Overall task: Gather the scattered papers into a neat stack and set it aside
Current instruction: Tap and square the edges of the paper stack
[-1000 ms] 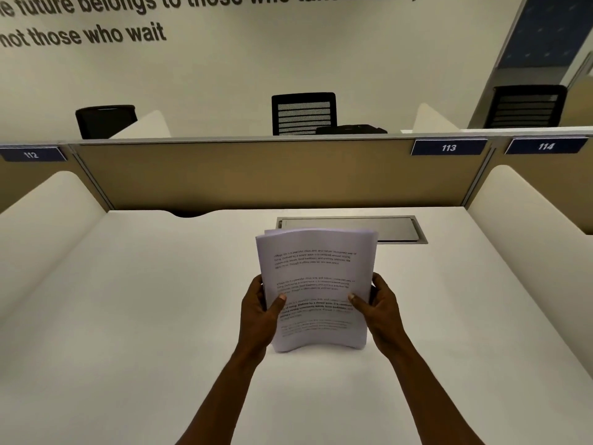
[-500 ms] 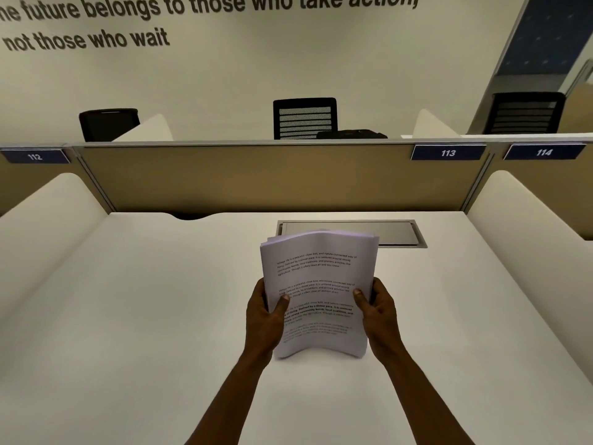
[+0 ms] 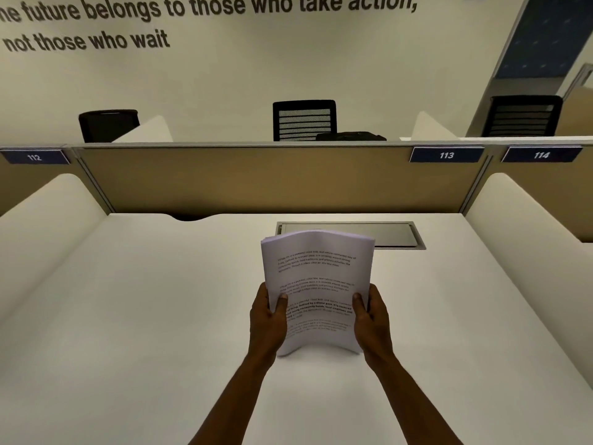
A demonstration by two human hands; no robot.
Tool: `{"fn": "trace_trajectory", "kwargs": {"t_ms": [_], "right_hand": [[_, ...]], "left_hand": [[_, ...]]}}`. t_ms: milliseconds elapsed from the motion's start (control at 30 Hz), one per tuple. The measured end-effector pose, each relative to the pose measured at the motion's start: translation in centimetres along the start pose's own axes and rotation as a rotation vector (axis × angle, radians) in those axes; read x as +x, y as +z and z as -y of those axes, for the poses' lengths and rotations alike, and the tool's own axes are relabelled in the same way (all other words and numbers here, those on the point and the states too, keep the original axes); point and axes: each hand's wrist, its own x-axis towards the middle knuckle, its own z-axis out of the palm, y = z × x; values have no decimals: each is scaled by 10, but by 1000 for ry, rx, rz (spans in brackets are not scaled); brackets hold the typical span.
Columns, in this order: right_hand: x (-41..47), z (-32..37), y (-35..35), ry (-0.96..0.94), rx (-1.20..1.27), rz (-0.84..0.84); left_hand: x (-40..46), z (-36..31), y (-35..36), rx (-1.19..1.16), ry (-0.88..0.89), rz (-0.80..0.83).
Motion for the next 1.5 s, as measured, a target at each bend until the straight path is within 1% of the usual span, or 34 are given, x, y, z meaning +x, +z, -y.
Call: {"fn": "trace_trajectory", "kwargs": {"t_ms": [133,300,433,533,667,800,833,900,967,1000,1033,1100,1200,1267,1367,1433,1500], "right_hand": [[-2,7,0,-34,-32,-47],[-9,-4,2,0,-80,-41],[-7,-3,2,-21,-92,-72],[-8,-5,2,-38,-140,-70],[-14,-21,2,-29,-186,-45],[-9,-18,-6,-58,-215,-43],[-7,-14,-9,-84,-241,-39],[-3,-6,-16,-146,-294,-29],[1,4,-21,-198,-343,-13],[2,9,-23,-219,-365,-2],[4,14,-24,-238,-381,12],[8,22,-26,-282,-412,48],[12,35,-27,-373,-461,130],[15,45,-28,-431,-503,192],[18,56,-33,-454,-546,242],[20,58,-37,-449,-568,263],[21,56,-41,-453,-589,281]], "left_hand": [[-1,0,-2,2,12,-26],[-8,10,-7,11,-39,11],[-7,7,-10,24,-25,7],[-9,9,-12,46,-26,4],[-14,18,-16,89,-60,51],[-11,9,-24,137,-62,62],[-10,4,-26,171,-41,34],[-5,-9,-31,224,43,-92],[6,-28,-36,287,199,-239],[11,-40,-39,342,296,-268],[17,-54,-41,404,392,-252],[27,-84,-43,547,513,-128],[41,-115,-43,760,581,123],[48,-125,-45,772,542,257],[50,-130,-47,667,433,373],[49,-123,-45,657,404,411],[45,-112,-42,623,388,415]]}}
